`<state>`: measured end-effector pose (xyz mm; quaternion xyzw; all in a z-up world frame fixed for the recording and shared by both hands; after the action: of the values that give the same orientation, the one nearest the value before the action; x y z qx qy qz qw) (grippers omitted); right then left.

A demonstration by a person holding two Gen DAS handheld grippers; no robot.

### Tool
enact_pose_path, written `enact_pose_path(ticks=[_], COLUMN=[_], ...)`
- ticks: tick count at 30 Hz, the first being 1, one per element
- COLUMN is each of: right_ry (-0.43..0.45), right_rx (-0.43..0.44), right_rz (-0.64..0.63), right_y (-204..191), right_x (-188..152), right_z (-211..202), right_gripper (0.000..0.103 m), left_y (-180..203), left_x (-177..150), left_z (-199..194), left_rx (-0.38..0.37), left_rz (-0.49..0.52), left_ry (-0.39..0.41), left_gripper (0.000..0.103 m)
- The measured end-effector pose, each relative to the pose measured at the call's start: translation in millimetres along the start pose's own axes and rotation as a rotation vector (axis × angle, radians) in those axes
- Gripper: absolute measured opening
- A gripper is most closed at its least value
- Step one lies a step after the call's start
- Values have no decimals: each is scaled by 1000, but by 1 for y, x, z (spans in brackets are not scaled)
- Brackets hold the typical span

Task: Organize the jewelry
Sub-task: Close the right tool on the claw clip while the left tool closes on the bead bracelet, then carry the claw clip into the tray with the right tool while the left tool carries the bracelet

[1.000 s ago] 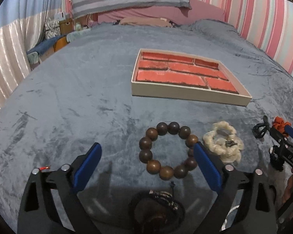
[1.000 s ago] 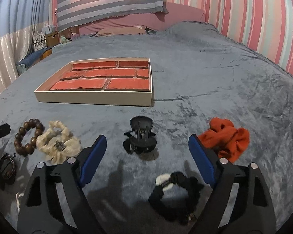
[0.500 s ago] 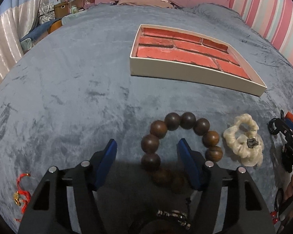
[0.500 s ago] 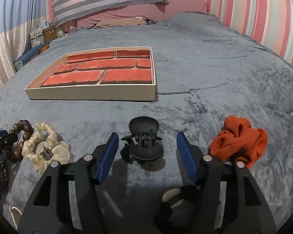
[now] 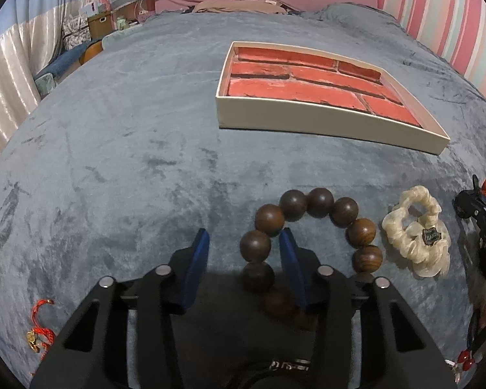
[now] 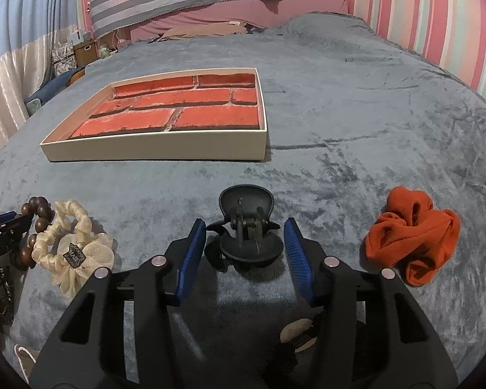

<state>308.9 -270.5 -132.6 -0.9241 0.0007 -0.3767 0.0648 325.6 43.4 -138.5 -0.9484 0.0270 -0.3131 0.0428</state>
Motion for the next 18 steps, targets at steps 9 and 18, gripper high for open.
enact_pose_path(ticks=[9, 18], right_ry=[0, 21], right_rx=[-1, 7], right_rz=[-6, -20], right_y=[-2, -3], right_x=[0, -1], right_z=[2, -7], right_gripper=[48, 48], left_y=[3, 1], left_x=[-2, -5], left_z=[-1, -15], left_rx=[-42, -52], left_rz=[3, -12], left_ry=[3, 53], left_gripper=[20, 19])
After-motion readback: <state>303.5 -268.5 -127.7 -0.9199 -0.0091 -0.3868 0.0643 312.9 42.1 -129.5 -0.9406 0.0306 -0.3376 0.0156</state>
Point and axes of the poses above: each gripper's, at about its wrist camera, not at the fingertips, and z roughly the way its jaws point, y to its right, x to its top, the point moved 1 cm from there along z, roughly the way its jaws point, and after that the axes turned 9 degrees about x, right-handed, at the moved point
